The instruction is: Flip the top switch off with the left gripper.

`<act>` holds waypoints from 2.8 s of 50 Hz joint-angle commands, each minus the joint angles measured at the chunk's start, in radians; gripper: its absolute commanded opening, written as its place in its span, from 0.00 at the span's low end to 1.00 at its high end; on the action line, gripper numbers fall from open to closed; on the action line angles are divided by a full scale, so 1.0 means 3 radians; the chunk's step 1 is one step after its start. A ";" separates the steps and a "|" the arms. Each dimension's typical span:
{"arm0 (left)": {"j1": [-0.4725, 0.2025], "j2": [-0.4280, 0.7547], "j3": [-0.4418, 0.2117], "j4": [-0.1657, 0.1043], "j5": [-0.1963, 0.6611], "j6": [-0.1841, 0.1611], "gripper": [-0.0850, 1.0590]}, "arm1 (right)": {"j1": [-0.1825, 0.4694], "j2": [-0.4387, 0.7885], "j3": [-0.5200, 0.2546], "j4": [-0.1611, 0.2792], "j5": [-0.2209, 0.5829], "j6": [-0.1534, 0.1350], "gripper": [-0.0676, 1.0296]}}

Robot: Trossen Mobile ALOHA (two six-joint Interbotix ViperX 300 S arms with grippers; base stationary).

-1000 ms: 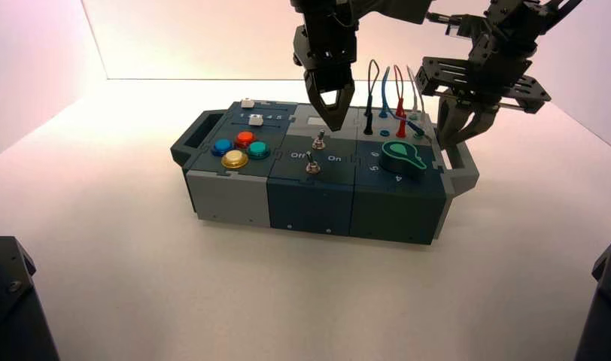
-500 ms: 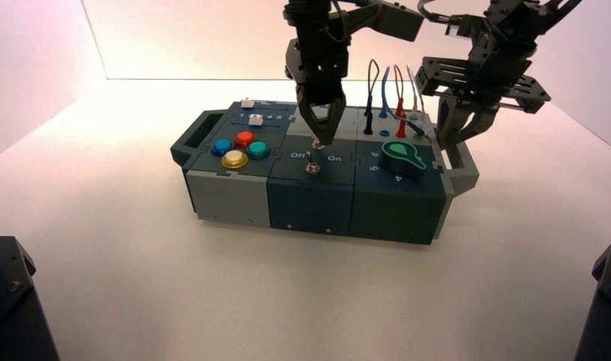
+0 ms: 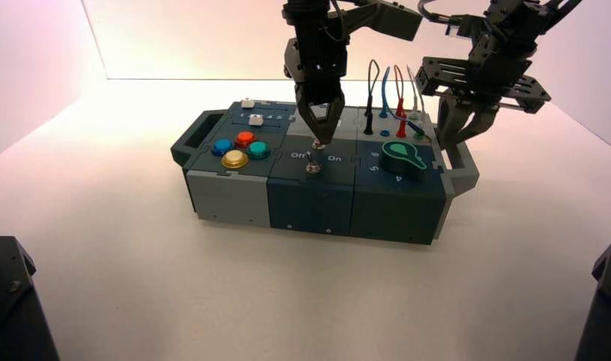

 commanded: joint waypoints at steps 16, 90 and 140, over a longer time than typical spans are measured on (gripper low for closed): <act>-0.0082 -0.0005 -0.0271 -0.0005 0.0051 0.0041 0.05 | 0.0015 0.0235 0.0005 -0.0036 0.0031 -0.0066 0.04; 0.0097 0.0020 -0.0215 0.0066 0.0133 0.0123 0.05 | 0.0015 0.0245 0.0010 -0.0036 0.0031 -0.0066 0.04; 0.0312 -0.0383 -0.0112 0.0066 0.0266 0.0077 0.05 | 0.0015 0.0256 0.0000 -0.0036 0.0031 -0.0077 0.04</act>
